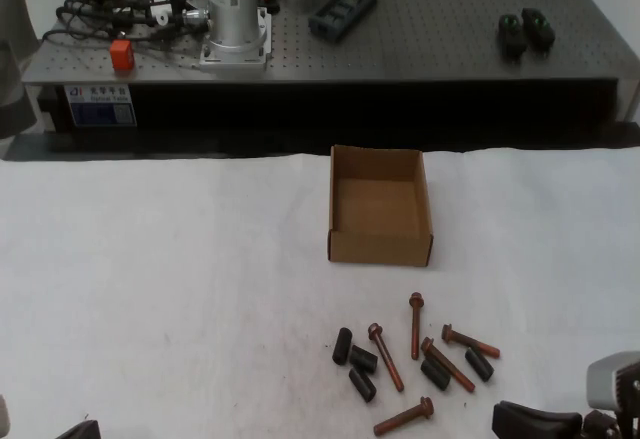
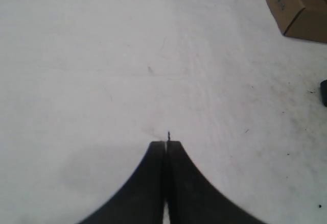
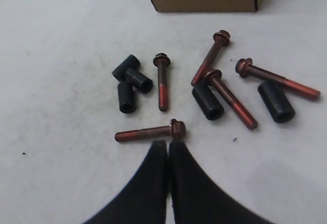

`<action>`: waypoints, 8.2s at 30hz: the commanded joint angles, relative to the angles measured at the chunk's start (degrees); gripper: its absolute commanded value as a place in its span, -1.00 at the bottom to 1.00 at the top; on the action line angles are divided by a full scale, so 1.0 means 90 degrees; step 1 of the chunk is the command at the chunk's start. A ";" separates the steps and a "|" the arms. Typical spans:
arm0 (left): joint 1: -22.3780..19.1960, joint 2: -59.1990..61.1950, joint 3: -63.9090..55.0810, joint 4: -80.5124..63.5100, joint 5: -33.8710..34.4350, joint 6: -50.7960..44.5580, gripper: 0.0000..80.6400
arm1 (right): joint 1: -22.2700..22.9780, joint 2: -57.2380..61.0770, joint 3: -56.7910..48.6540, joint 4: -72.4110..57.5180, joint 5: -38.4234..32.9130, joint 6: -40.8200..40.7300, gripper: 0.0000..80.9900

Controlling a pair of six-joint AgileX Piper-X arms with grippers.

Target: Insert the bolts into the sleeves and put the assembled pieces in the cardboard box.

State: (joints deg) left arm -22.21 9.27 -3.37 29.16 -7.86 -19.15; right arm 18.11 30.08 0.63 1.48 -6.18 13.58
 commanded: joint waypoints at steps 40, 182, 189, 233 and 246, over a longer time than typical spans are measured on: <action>0.0000 -0.0038 0.0001 -0.0111 0.0662 -0.0878 -0.24 | -0.0661 0.8043 -0.7014 0.5436 0.1051 -0.4485 -0.45; -0.1418 0.7416 -0.4157 -0.5735 0.4690 0.0945 -0.99 | -0.0292 0.4072 -0.4631 -0.1852 -0.2808 0.1675 -0.96; -0.1418 0.7416 -0.4157 -0.5734 0.4606 0.1039 -0.99 | -0.0292 0.4072 -0.4631 -0.1580 -0.2821 0.1278 -0.96; -0.1087 1.4477 -1.3678 0.2102 0.1562 0.0810 -0.99 | -0.1983 0.3553 -0.4645 0.4098 -0.0221 -0.2059 -0.07; -0.1087 1.4488 -1.3678 0.2424 0.1657 0.0687 -0.48 | -0.1407 0.6421 -0.5531 0.4418 0.0477 -0.3422 -0.20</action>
State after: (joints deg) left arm -31.93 140.25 -125.69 49.95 7.17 -12.52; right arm 5.38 88.25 -48.62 40.90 -2.05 -16.02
